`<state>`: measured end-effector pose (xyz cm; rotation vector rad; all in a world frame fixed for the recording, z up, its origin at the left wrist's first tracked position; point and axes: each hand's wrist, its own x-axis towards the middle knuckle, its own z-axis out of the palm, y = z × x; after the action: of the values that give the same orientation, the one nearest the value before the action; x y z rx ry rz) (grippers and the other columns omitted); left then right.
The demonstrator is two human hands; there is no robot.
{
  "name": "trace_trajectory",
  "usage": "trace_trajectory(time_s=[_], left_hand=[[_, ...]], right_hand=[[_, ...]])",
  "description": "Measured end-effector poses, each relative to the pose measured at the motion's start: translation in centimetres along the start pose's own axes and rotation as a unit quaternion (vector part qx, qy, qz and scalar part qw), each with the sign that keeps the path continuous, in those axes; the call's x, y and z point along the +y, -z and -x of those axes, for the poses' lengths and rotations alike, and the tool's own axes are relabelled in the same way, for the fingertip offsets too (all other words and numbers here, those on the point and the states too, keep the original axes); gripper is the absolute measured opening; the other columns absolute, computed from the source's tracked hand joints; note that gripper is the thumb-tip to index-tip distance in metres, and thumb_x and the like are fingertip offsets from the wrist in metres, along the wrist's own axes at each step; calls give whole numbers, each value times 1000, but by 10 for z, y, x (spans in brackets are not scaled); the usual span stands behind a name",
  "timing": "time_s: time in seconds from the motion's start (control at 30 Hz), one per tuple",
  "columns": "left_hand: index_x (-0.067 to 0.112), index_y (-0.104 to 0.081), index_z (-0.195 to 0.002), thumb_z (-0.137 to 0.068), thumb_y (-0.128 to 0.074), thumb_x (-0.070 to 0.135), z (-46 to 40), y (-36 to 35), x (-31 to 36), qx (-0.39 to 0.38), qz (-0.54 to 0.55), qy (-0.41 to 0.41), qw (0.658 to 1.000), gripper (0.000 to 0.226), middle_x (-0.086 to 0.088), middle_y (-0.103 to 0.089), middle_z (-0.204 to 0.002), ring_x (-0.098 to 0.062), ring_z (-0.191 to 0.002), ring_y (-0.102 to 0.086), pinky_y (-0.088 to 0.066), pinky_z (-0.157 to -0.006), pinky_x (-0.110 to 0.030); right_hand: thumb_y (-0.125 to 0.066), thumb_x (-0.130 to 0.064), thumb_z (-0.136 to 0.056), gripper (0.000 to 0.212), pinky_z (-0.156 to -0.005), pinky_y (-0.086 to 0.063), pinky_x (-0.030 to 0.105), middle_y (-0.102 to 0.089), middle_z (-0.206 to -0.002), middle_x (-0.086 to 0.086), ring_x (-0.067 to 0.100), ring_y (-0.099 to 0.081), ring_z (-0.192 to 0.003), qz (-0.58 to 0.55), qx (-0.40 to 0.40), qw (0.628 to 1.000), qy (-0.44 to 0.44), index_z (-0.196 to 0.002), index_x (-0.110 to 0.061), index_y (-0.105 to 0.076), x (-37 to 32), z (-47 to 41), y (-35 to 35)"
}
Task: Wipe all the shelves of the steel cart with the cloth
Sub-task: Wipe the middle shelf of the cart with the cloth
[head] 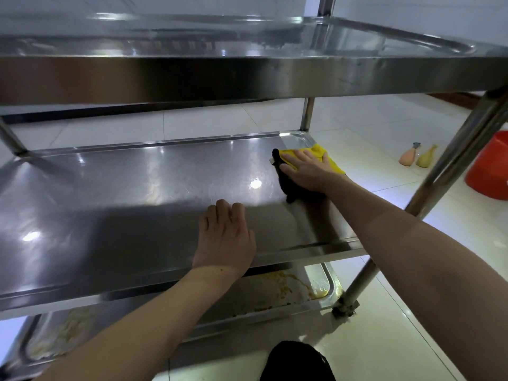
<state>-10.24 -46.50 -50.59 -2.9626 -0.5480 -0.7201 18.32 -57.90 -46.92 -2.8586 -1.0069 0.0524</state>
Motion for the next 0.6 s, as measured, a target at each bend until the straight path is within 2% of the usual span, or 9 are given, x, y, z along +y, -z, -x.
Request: trace_trajectory(time_s=[0.17, 0.33, 0.5, 0.6], left_hand=[[16, -37, -97, -84, -44, 22, -2, 1, 1, -7, -1, 13, 1000, 15, -7, -35, -97, -23, -83, -28, -29, -74, -38], [16, -39, -94, -82, -31, 25, -1, 4, 1, 3, -20, 34, 999, 17, -9, -38, -93, -25, -81, -35, -36, -71, -39], [15, -39, -94, -83, -43, 22, -1, 6, 1, 3, -12, 43, 999, 14, -10, -38, -94, -24, -81, -27, -30, -71, -38], [16, -38, -96, -86, -45, 24, 1, 9, 2, -16, -5, 48, 999, 15, -9, -38, -97, -24, -84, -29, -32, -75, -39]], right_hand=[[-22, -65, -102, 57, -121, -2, 66, -28, -168, -5, 19, -17, -156, -6, 3, 1000, 0, -156, -48, -29, -2, -6, 1], [-21, -70, -100, 60, -122, 1, 68, -15, -173, -5, 19, -8, -160, -7, -2, 1000, -14, -156, -49, -27, -3, 8, -3], [-25, -69, -103, 59, -122, 2, 66, -10, -175, -4, 18, -4, -160, -12, -1, 1000, -13, -158, -48, -26, -7, 52, -4], [-24, -69, -103, 59, -123, 2, 66, -11, -174, -5, 17, -4, -159, -6, 8, 1000, -10, -158, -48, -23, -8, 90, -6]])
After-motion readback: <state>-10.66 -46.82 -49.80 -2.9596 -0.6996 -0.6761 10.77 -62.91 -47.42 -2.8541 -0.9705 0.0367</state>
